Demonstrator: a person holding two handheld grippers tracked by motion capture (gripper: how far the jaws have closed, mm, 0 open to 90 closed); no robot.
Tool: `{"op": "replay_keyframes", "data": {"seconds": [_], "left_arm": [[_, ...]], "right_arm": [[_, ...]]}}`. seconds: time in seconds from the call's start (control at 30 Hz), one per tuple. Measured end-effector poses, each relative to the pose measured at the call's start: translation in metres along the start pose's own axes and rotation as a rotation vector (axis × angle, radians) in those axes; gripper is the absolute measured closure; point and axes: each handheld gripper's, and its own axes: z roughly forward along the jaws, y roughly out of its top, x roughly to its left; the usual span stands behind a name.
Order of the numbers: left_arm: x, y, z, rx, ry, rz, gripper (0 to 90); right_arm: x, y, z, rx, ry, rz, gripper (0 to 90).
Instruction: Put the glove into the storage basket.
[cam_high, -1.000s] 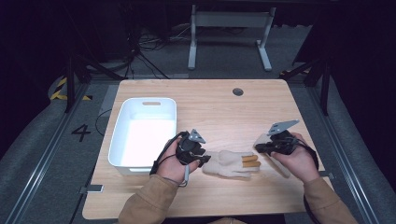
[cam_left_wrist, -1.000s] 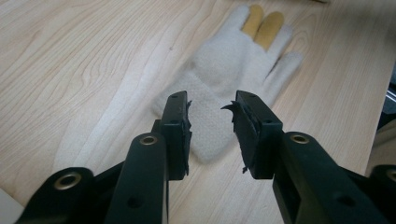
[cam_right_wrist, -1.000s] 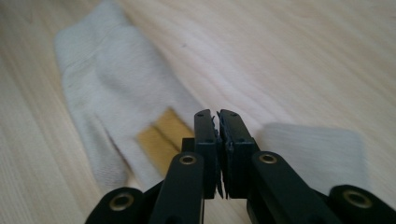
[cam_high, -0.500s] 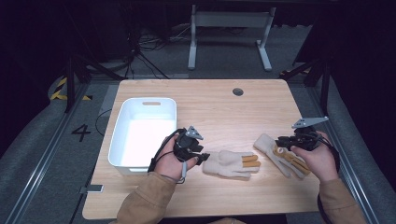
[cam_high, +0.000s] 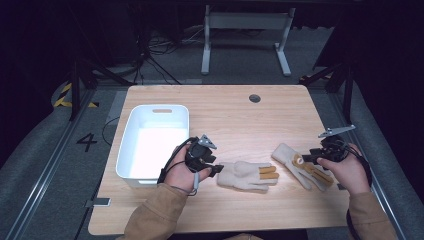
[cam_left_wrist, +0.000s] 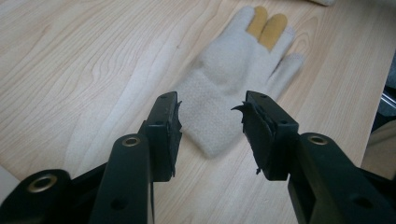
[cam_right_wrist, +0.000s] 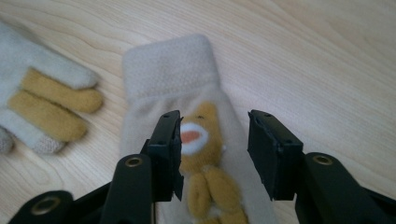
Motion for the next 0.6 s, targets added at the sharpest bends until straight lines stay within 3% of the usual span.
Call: {"op": "replay_keyframes", "data": {"seconds": [0.37, 0.47, 0.6], "left_arm": [[0.001, -0.001, 0.003, 0.026, -0.015, -0.007, 57.4], [0.001, -0.001, 0.004, 0.031, -0.016, -0.005, 57.3], [0.001, -0.001, 0.005, 0.035, -0.017, -0.006, 57.2]], "right_arm": [[-0.005, -0.006, 0.010, 0.089, 0.016, -0.031, 53.4], [-0.006, -0.007, 0.013, 0.139, 0.032, -0.024, 54.2], [-0.006, -0.008, 0.017, 0.150, 0.035, -0.048, 51.1]]}}
